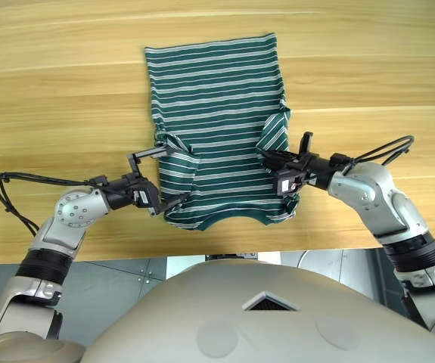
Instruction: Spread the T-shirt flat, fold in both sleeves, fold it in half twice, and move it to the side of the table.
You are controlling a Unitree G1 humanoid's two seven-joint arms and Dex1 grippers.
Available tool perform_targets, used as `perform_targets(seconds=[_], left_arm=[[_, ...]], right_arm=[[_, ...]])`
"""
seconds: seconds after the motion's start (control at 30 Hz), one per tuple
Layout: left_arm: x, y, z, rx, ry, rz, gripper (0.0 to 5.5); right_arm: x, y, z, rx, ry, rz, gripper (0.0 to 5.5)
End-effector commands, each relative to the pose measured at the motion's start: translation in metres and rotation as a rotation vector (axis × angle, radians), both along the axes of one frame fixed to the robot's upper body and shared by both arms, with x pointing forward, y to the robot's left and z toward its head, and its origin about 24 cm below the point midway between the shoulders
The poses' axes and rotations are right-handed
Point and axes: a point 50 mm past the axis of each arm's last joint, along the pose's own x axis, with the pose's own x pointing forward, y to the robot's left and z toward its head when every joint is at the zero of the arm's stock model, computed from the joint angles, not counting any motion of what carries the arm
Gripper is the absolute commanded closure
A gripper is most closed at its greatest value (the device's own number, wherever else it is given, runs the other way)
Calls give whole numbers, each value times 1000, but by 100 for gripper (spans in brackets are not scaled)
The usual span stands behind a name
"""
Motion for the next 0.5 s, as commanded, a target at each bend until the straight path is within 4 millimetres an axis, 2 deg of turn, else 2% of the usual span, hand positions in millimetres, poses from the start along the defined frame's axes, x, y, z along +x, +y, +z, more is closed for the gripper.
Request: perform_targets(seconds=[0.03, 0.23, 0.33, 0.43, 0.5], left_arm=[[-7, 2, -15, 71, 84, -2, 10], [-8, 1, -15, 69, 86, -3, 10], [-8, 0, -16, 68, 86, -5, 10], [-9, 1, -19, 69, 91, -4, 10], [-9, 0, -20, 68, 91, -3, 10]], right_arm=[[6, 4, 6, 54, 9, -22, 406], [10, 14, 22, 204, 27, -51, 307], [11, 13, 44, 345, 18, -68, 245], [19, -15, 64, 354, -57, -155, 188], [18, -37, 66, 280, -83, -204, 155]])
